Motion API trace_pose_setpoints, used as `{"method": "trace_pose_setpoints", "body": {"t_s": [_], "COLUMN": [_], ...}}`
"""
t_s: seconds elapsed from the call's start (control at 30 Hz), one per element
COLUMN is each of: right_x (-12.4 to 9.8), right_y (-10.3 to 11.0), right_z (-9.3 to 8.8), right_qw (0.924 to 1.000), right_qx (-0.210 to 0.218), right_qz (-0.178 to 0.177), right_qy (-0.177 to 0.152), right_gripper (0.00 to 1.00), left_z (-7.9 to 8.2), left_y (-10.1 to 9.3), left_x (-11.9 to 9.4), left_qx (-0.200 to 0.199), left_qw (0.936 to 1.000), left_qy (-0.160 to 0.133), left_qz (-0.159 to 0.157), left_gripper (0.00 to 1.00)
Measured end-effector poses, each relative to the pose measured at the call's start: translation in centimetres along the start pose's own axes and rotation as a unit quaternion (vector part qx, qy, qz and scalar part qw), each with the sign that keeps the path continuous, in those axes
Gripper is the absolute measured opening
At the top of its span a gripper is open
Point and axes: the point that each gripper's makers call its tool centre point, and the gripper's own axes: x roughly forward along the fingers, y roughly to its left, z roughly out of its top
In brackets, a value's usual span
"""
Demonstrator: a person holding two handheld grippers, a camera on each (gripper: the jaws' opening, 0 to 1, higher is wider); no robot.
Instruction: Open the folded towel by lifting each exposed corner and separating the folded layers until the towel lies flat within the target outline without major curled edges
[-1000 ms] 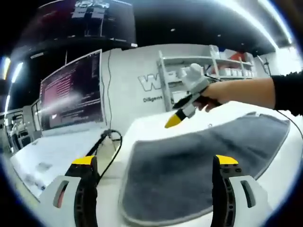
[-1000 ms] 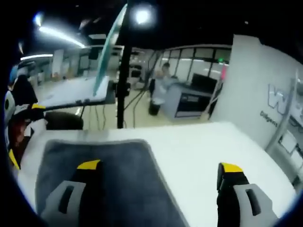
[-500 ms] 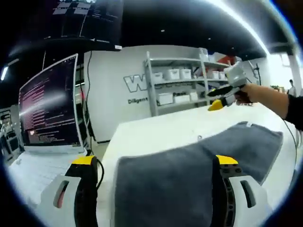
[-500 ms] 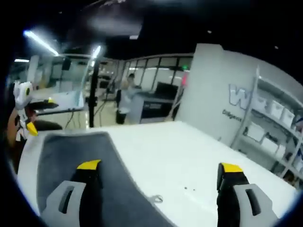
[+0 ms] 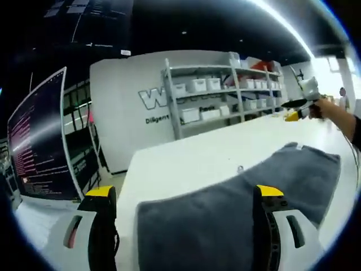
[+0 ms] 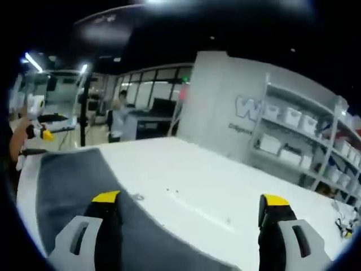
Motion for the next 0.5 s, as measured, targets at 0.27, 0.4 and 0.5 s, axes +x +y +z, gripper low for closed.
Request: {"method": "trace_pose_setpoints", "body": {"t_s": [0.27, 0.4, 0.5], "right_x": [-4.3, -5.8, -6.2], "right_y": [-1.6, -4.1, -4.7], "right_z": [-3.1, -4.0, -4.4], "right_qw": [0.9994, 0.9986, 0.9977], "right_qx": [0.024, 0.031, 0.039], "right_qz": [-0.027, -0.043, -0.054], "right_qy": [-0.003, -0.006, -0.011], "right_gripper": [1.0, 1.0, 1.0], "left_z": [-0.7, -1.5, -2.5], "left_y": [-0.4, -0.4, -0.8], "left_x": [-0.1, 0.2, 0.7], "left_qx": [0.009, 0.009, 0.009], "left_qw": [0.9997, 0.9995, 0.9991], "left_qy": [0.012, 0.024, 0.035], "left_qz": [-0.017, -0.017, -0.023], "left_gripper": [0.98, 0.97, 0.97]}}
